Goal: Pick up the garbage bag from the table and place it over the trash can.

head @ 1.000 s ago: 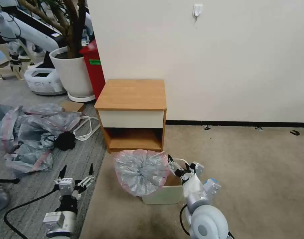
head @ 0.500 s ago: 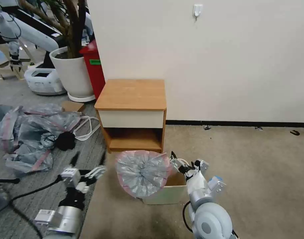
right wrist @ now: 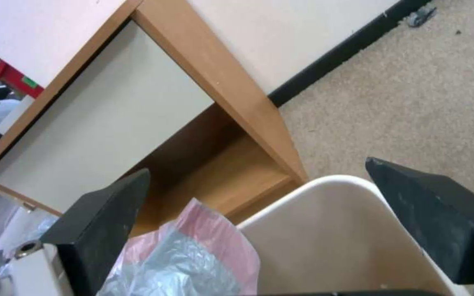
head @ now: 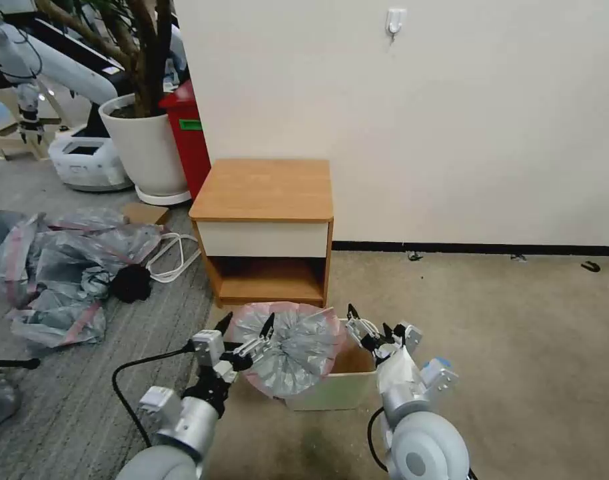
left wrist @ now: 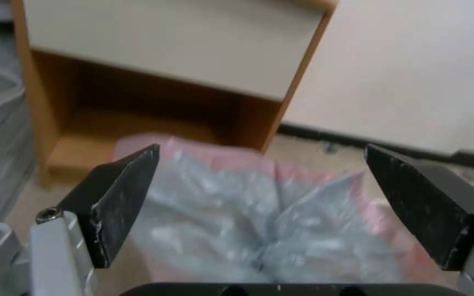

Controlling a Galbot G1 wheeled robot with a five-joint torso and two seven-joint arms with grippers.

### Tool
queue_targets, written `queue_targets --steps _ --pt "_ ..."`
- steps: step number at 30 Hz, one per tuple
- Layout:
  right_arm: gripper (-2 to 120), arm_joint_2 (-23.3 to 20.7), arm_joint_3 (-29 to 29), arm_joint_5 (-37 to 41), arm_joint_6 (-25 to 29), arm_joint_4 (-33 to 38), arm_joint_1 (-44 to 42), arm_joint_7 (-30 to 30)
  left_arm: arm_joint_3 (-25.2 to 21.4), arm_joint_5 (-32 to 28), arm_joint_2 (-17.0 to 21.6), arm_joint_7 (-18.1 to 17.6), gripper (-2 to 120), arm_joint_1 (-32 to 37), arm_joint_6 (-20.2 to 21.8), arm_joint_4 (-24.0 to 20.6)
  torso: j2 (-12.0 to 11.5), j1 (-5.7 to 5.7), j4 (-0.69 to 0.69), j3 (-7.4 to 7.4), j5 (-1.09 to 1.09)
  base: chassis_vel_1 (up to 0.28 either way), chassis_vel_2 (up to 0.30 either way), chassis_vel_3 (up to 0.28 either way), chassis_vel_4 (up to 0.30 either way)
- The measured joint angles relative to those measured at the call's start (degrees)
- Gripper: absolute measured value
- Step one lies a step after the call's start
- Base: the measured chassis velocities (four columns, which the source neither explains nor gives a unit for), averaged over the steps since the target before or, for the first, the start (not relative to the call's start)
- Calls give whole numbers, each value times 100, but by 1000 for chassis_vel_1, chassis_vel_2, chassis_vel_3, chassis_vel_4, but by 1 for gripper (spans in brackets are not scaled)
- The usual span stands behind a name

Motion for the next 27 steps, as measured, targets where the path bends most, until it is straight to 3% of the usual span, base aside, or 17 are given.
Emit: queue_targets --steps 6,27 --pt "100 70 12 -48 23 -57 -38 -4 125 13 85 -432 91 -162 486 50 0 0 0 0 0 0 0 0 0" --pt "97 103 195 -73 136 -231 -85 -22 607 -35 275 -967 77 -721 1011 552 0 1 0 0 0 0 0 0 0"
